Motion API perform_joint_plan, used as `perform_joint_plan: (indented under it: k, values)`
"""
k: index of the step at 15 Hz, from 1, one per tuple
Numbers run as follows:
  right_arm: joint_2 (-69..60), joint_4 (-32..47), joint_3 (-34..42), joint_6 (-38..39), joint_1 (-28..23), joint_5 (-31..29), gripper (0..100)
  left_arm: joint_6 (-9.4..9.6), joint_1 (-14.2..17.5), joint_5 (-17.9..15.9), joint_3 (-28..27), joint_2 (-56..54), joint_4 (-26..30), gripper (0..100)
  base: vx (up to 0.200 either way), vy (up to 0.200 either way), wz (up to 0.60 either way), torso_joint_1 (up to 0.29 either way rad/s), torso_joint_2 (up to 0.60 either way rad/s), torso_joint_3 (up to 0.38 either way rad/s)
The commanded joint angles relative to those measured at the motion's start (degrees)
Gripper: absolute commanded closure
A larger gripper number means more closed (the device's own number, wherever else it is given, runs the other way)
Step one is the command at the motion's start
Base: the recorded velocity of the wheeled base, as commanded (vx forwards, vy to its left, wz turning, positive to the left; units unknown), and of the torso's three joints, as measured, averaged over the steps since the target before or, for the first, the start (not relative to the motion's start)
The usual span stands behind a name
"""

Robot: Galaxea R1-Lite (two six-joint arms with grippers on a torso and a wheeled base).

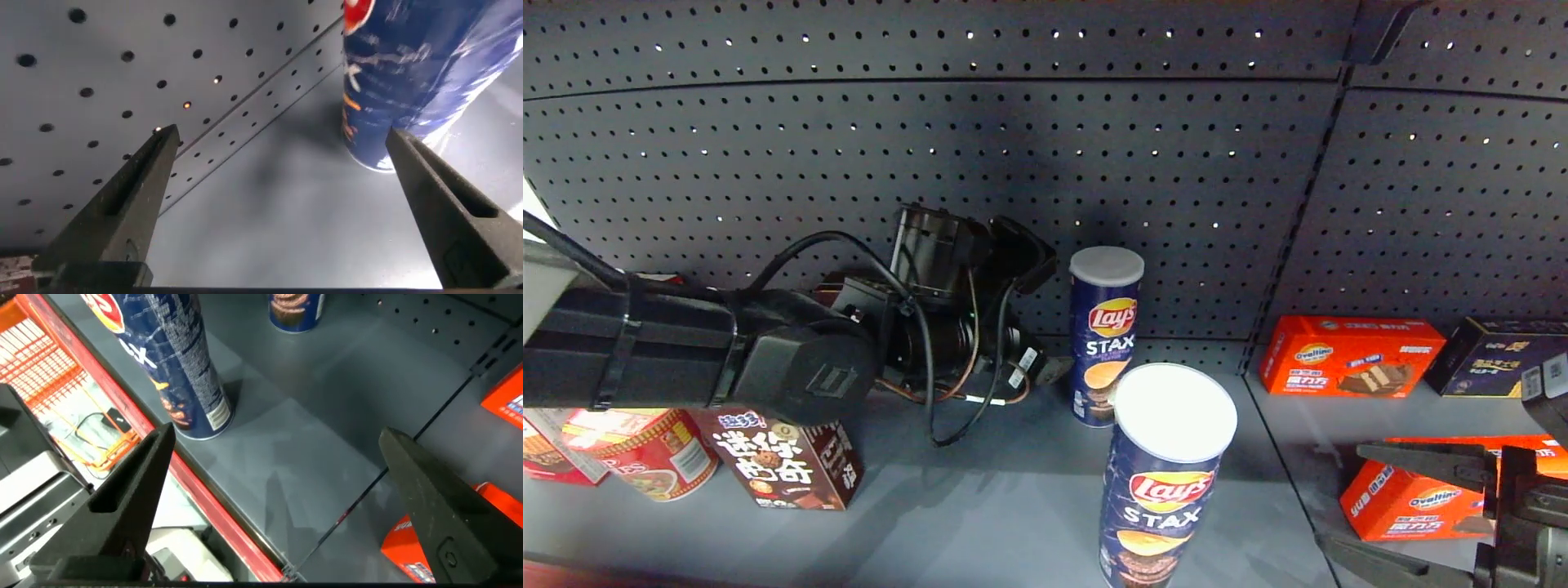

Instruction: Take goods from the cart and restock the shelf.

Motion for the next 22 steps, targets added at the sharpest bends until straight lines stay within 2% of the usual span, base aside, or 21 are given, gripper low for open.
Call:
perform_joint_plan:
  k: [1, 15, 19, 22]
  values:
    - [0.07, -0.01, -0.09, -0.04, 0.02, 0.06, 0, -0.01, -0.08, 0.04, -0.37, 0.93, 0.01, 0, 0.0, 0.0, 0.0, 0.0, 0.0, 0.0]
    - [0.07, -0.1, 0.09, -0.13, 0.28, 0.14, 0, -0.01, -0.17, -0.13, -2.04, 4.09, -0.08, 0, 0.0, 0.0, 0.0, 0.0, 0.0, 0.0]
    - [1.65, -0.01, -0.18, -0.39, 0.9, -0.03, 0, -0.27, -0.52, 0.13, -0.37, 2.07, -0.78, 0, 0.0, 0.0, 0.0, 0.0, 0.0, 0.0]
    - [4.64, 0.08, -0.35, -0.83, 3.8, -2.4, 0, -0.27, -0.52, 0.13, 4.29, -2.94, -0.87, 0, 0.0, 0.0, 0.0, 0.0, 0.0, 0.0]
